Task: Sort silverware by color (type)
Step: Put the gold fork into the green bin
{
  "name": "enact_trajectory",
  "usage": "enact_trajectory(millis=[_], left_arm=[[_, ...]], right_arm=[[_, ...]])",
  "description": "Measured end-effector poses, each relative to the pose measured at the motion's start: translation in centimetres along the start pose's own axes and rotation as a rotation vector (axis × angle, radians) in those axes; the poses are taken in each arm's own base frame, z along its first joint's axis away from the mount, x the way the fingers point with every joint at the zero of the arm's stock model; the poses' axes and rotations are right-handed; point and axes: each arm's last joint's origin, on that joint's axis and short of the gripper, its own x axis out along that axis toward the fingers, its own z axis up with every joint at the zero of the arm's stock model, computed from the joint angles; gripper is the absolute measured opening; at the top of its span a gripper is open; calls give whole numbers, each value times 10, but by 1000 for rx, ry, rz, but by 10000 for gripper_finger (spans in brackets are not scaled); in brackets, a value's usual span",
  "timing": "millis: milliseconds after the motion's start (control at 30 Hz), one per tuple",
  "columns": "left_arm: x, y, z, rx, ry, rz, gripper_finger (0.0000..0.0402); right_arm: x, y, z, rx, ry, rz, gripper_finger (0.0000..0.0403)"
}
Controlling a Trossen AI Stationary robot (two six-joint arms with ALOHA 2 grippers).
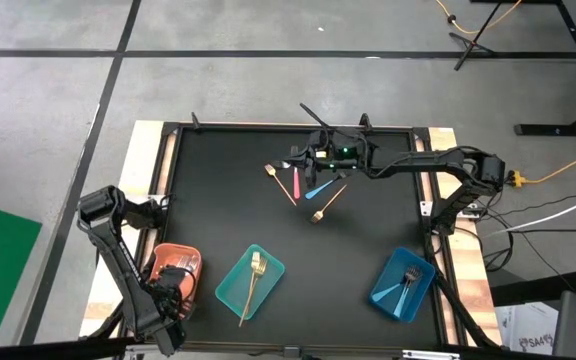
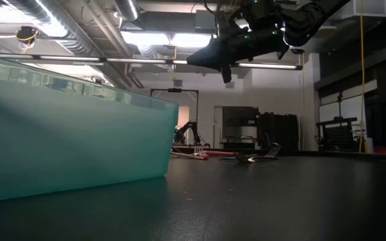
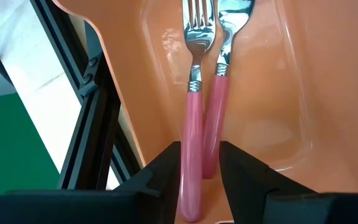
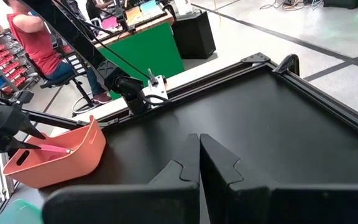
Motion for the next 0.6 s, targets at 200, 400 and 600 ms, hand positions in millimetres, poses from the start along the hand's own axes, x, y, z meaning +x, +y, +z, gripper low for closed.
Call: enact_trajectory(millis=[200,400,600], left_arm=[[-11,8,6,3,-9,-71,104],[-29,14,21,-22,-31,-210,104],[-43,17,40,-44,-69,-334,104]], right_arm=[[0,-1,-2,7,24,-8,3],[0,-4,-7,17,56,-77,3],[-1,-5,-9,21,81,-95,3]])
